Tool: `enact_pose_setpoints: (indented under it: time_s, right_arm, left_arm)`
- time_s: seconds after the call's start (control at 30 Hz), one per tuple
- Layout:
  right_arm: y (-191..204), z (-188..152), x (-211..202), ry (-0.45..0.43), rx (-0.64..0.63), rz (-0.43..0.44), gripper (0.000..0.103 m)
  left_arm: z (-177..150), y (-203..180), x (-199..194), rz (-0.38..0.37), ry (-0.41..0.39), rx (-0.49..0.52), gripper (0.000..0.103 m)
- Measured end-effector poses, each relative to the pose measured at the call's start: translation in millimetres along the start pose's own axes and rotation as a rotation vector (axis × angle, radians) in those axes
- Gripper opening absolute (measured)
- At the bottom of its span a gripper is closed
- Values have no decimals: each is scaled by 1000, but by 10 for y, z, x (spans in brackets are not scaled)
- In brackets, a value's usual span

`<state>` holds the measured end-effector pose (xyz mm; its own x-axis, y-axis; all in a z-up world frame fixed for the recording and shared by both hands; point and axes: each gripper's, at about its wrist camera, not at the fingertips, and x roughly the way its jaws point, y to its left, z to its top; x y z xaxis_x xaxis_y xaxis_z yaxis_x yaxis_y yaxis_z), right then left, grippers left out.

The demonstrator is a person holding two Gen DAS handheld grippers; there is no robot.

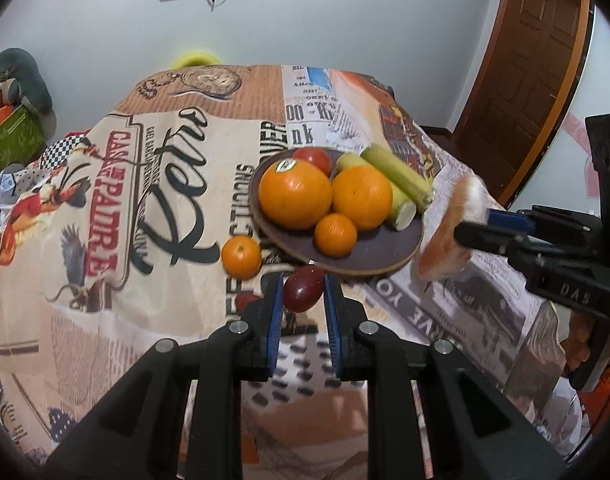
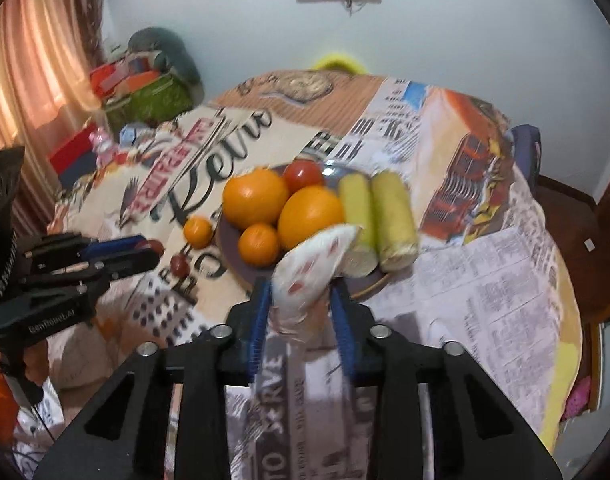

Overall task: Organize fruits
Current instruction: 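Set the date on the plate with left tool while right tool sets the roll there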

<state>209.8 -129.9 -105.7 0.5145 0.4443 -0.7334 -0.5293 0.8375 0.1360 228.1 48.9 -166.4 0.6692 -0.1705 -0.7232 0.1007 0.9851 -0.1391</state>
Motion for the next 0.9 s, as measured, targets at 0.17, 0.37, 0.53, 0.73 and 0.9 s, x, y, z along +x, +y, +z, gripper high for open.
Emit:
enact_pose_setpoints:
  time_s: [0.17, 0.37, 0.53, 0.73, 0.9]
  right_arm:
    - [-76, 75, 72, -7, 10, -4, 13]
    - [-108, 12, 124, 5, -1, 0, 14]
    - [-68, -175, 239, 59, -30, -7, 68]
    - [-126, -258, 483, 128, -4, 7, 67]
    - [-153, -214, 595, 147, 26, 23, 46]
  left_arm:
    - [79, -35, 84, -7, -4, 1, 20]
    - [87, -12, 154, -9, 0, -5, 20]
    - [28, 12, 179, -6, 11, -9, 20]
    - [-23, 22, 212, -4, 24, -12, 20]
    - [-32, 6, 220, -5, 28, -9, 20]
